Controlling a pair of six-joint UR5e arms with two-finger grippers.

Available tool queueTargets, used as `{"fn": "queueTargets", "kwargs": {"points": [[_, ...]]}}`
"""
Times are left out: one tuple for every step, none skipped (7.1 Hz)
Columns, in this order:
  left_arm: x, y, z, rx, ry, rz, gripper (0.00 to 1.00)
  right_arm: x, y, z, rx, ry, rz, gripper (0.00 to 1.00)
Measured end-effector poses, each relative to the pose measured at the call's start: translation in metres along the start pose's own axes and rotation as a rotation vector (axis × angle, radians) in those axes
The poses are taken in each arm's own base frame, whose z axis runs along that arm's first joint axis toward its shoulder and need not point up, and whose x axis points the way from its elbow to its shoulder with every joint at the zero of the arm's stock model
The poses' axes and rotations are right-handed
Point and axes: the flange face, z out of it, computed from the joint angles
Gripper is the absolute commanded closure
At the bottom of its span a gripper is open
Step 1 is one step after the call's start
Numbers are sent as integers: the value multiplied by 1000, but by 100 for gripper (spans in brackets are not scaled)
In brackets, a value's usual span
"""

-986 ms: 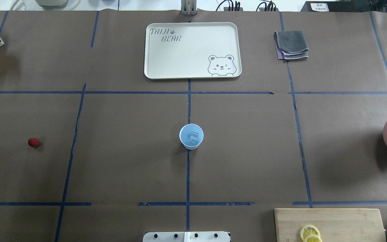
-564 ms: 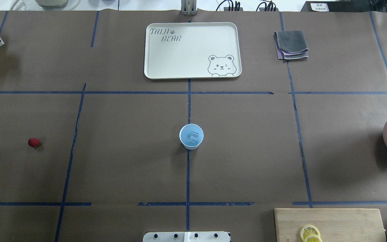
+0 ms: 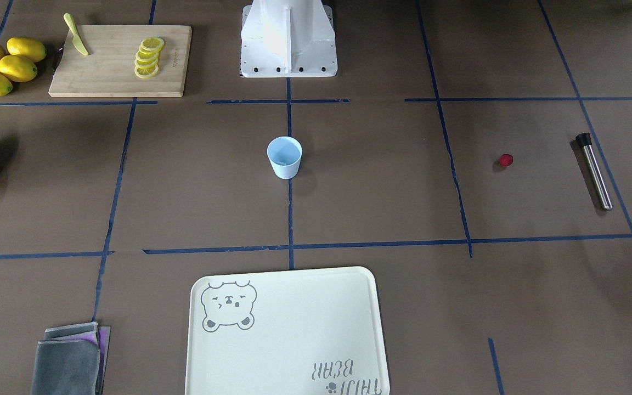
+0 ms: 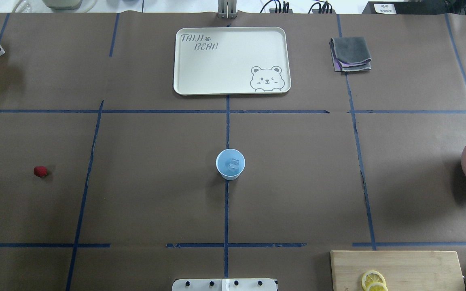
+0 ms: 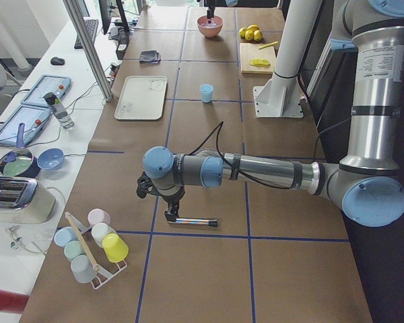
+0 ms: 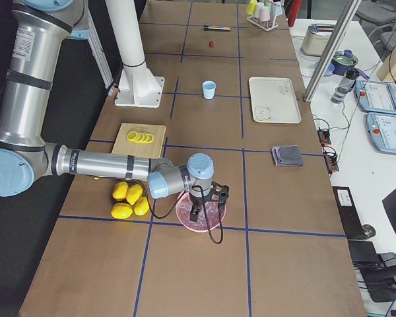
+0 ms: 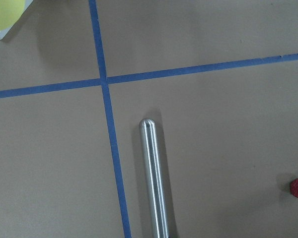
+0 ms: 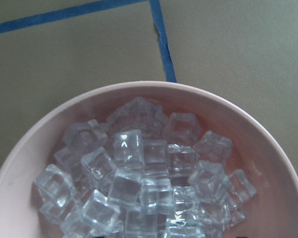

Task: Mash ice and strawberries in cup
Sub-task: 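Withdraw the pink bowl from the cup with the right gripper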

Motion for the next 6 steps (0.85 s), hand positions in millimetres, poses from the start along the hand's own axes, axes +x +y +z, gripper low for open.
{"fn": "queueTargets", "kwargs": {"points": [[0, 0, 0, 0, 0, 0, 0, 0, 1, 2, -5, 3, -1, 15], [0, 0, 0, 0, 0, 0, 0, -1, 2, 5, -9, 7, -3, 16], [0, 0, 0, 1, 0, 1, 0, 0, 2, 8, -15, 11, -2, 24], [1, 0, 0, 1, 1, 1, 0, 2, 3, 11, -21, 14, 1, 36], [1, 0, -1, 1, 1, 2, 0, 3, 3, 12, -23, 16, 4, 61], [1, 0, -1, 2, 1, 2, 0, 4, 3, 13, -24, 17, 6, 79]]}}
